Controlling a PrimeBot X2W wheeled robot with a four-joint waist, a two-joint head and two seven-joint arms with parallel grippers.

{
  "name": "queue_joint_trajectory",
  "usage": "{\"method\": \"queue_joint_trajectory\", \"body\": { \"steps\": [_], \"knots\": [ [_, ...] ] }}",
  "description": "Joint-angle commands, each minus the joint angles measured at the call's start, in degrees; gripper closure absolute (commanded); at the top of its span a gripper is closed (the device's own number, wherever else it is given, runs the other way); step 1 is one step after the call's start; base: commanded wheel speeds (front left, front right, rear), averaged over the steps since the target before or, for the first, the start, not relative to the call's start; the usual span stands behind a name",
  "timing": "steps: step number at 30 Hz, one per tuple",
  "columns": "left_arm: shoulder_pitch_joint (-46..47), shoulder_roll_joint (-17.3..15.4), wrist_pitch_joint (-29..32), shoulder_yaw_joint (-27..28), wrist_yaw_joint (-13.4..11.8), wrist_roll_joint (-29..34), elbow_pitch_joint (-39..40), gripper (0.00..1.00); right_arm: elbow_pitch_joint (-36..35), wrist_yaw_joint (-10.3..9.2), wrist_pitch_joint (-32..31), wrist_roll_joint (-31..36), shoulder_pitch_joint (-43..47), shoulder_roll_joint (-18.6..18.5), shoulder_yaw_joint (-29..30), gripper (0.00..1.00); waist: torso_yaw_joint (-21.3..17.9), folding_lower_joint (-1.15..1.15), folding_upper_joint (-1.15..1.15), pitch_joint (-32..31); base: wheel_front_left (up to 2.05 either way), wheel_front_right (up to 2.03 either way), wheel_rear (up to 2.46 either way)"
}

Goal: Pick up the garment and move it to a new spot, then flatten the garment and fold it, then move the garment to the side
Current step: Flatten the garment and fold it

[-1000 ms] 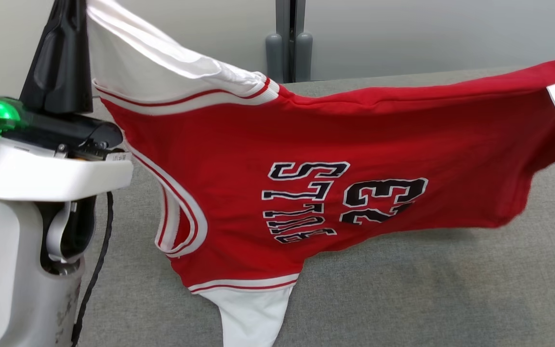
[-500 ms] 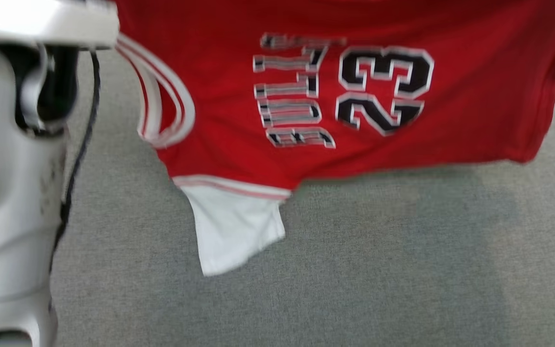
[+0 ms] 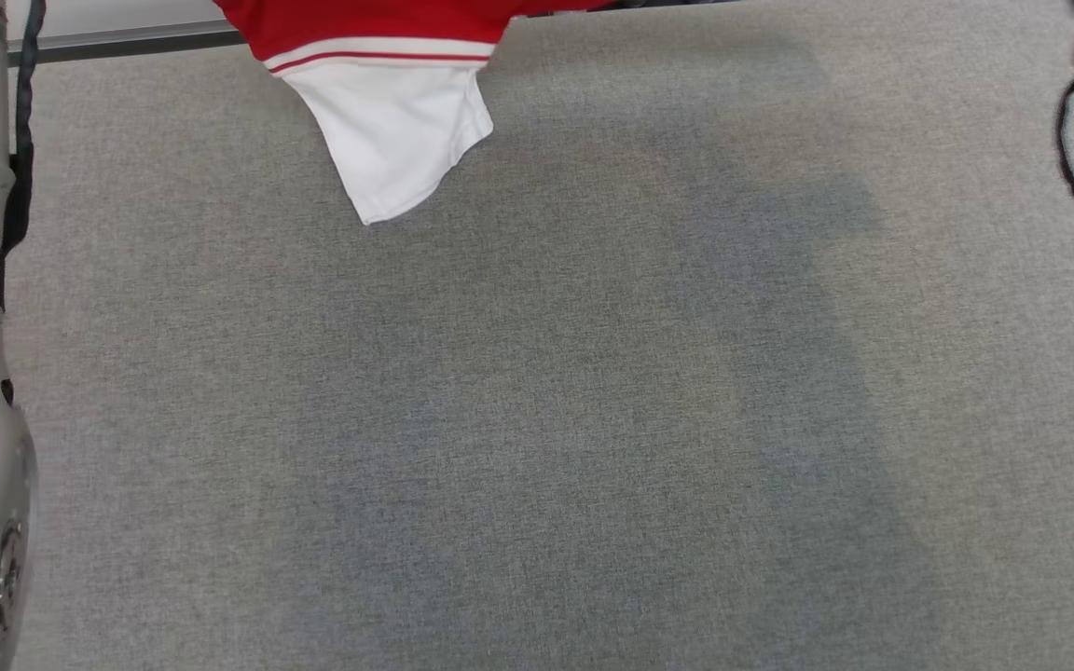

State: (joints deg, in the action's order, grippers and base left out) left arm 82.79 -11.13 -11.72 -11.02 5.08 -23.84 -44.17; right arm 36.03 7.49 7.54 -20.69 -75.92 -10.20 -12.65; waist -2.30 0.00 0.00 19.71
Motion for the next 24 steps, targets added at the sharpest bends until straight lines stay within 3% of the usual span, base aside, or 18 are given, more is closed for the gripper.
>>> {"method": "queue_joint_trajectory", "body": {
  "steps": [1,6,12,19,24],
  "knots": [
    [0.6,0.2,-0.4,-0.1,0.4,-0.2,-3.7,1.00,4.5,0.00,1.0,-0.6,-1.2,1.1,-1.3,1.00,-0.1,0.00,0.00,0.0,0.00,0.00,0.00],
    [-2.2,2.1,-1.6,0.3,1.2,-2.4,-14.3,1.00,16.8,0.00,2.3,-2.3,-1.5,3.5,-6.9,1.00,0.5,0.00,0.00,1.3,0.00,0.00,0.00],
    [-7.7,4.1,-2.6,1.1,1.8,-4.7,-22.0,1.00,24.3,0.00,4.0,-5.6,2.5,4.9,-10.9,1.00,1.4,0.00,0.00,2.9,0.00,0.00,0.00],
    [-18.1,5.6,-3.5,2.4,2.3,-7.7,-25.9,1.00,26.9,0.00,6.7,-12.1,12.4,4.5,-15.2,1.00,2.4,0.00,0.00,3.4,0.00,0.00,0.00],
    [-28.1,4.8,-3.5,3.2,2.4,-7.0,-21.6,1.00,24.8,-0.01,7.6,-16.2,21.6,3.0,-17.2,1.00,2.5,0.00,0.00,1.6,0.00,0.00,0.00]
  ]
}}
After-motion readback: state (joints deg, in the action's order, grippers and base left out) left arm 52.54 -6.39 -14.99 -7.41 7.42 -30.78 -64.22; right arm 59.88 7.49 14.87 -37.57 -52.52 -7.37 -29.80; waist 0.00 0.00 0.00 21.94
